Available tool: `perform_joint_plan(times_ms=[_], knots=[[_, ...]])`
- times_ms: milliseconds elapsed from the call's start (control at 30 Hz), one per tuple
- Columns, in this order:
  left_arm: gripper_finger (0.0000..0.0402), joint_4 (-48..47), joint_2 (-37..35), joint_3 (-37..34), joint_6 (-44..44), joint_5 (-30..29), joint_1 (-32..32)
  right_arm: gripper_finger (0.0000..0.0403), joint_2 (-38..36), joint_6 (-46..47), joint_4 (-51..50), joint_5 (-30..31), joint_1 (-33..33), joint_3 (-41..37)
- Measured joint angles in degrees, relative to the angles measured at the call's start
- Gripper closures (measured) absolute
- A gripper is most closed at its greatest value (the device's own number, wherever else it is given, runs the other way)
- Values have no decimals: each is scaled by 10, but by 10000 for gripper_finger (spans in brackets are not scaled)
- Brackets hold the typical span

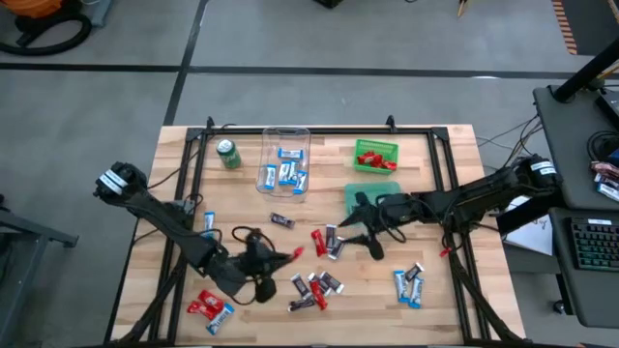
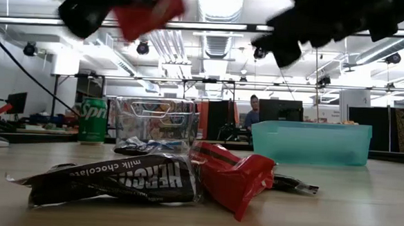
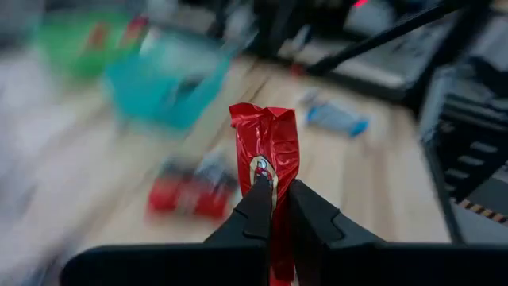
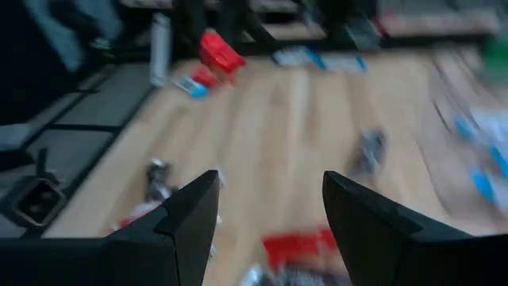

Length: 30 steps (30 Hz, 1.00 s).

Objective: Sort candy
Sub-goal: Put the red candy into the green bin

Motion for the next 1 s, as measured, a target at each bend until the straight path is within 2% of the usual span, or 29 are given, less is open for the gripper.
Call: perform_joint_plan(times_ms=[133, 267, 400, 500, 667, 867, 1000], knots=[[401, 209, 49, 0, 205, 30, 12, 188, 31, -76, 89, -11, 37, 0], [401, 349, 101, -1, 288, 58, 27, 188, 62, -126, 169, -11, 65, 0], [401, 425, 144, -1, 302, 66, 41, 188, 91, -120, 258, -11, 68, 0], [401, 474, 170, -1, 303, 95, 50, 188, 111, -103, 309, -9, 66, 3], [401, 531, 194, 0, 317, 107, 62, 188, 139, -112, 319, -11, 67, 23], [401, 541, 202, 9, 328, 107, 67, 189, 174, -112, 319, -26, 66, 49], [401, 540, 202, 9, 329, 107, 68, 210, 186, -107, 319, -41, 66, 67]])
